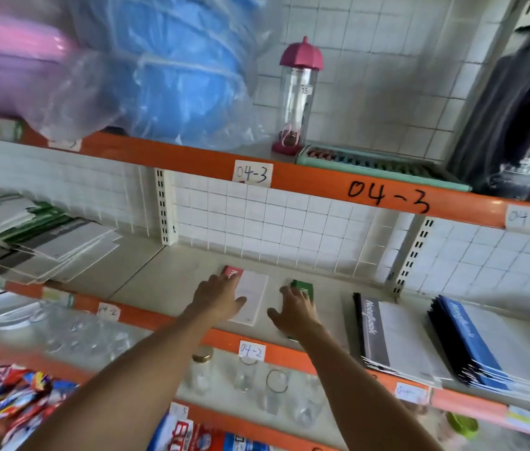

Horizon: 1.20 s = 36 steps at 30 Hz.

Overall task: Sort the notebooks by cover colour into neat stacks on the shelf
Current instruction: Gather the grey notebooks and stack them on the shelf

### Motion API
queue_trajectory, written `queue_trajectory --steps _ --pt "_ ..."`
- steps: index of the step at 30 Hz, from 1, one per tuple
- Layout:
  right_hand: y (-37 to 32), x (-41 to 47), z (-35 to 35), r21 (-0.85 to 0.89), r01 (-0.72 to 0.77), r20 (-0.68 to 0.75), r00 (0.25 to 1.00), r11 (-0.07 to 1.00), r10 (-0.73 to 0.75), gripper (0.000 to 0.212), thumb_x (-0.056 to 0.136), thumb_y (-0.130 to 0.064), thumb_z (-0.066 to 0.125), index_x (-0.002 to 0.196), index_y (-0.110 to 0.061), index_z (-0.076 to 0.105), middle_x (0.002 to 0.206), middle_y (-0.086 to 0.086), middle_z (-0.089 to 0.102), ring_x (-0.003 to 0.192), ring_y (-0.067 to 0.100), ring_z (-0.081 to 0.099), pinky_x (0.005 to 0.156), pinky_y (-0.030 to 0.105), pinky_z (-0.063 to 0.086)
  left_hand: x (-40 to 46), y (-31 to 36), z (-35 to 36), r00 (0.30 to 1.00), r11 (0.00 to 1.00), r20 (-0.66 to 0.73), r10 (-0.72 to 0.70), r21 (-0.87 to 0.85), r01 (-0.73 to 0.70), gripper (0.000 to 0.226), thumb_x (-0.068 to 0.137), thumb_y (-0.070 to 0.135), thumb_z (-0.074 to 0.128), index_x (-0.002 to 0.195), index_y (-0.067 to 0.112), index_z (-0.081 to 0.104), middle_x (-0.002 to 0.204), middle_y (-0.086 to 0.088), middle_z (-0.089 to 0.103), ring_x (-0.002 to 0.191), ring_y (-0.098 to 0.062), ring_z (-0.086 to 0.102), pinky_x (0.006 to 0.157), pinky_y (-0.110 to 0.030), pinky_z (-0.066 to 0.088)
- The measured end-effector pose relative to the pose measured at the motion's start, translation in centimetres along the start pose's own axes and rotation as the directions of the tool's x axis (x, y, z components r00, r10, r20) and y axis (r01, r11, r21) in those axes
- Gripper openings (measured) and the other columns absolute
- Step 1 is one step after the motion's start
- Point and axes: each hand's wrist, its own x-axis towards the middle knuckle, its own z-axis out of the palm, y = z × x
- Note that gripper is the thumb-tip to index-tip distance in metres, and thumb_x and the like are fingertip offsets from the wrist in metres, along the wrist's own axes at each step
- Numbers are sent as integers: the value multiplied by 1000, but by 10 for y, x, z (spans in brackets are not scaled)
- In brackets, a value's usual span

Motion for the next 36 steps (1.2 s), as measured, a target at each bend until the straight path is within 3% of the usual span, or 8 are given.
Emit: queue_trajectory --steps 6,18,23,36 --pt "-121 11 38 5 83 32 996 997 -83 71 90 -44 62 148 -15 34 148 11 39 135 31 36 112 42 29 -11 -121 -32 998 991 37 -60 119 55 55 93 56 47 135 21 47 133 -6 55 124 -29 48 97 -42 39" --pt "-327 48 121 63 136 78 987 989 -140 62 89 -42 61 142 -15 43 143 11 45 132 31 42 108 39 32 -43 -339 -54 988 978 35 -150 153 143 54 93 54 47 139 24 45 133 -4 55 123 -27 48 99 -42 39" --pt "-391 82 150 91 172 122 976 981 -182 62 90 -42 60 143 -15 41 144 11 44 133 30 41 109 39 32 -26 -416 -65 984 970 2 -176 168 173 48 92 52 48 127 20 51 125 -7 59 117 -30 51 95 -40 42" --pt "-563 218 207 131 274 134 947 953 -291 62 92 -44 58 145 -14 41 147 11 42 134 31 39 109 41 33 54 -594 -110 965 948 1 -262 185 257 54 95 53 47 138 21 48 134 -4 57 123 -27 51 98 -41 44"
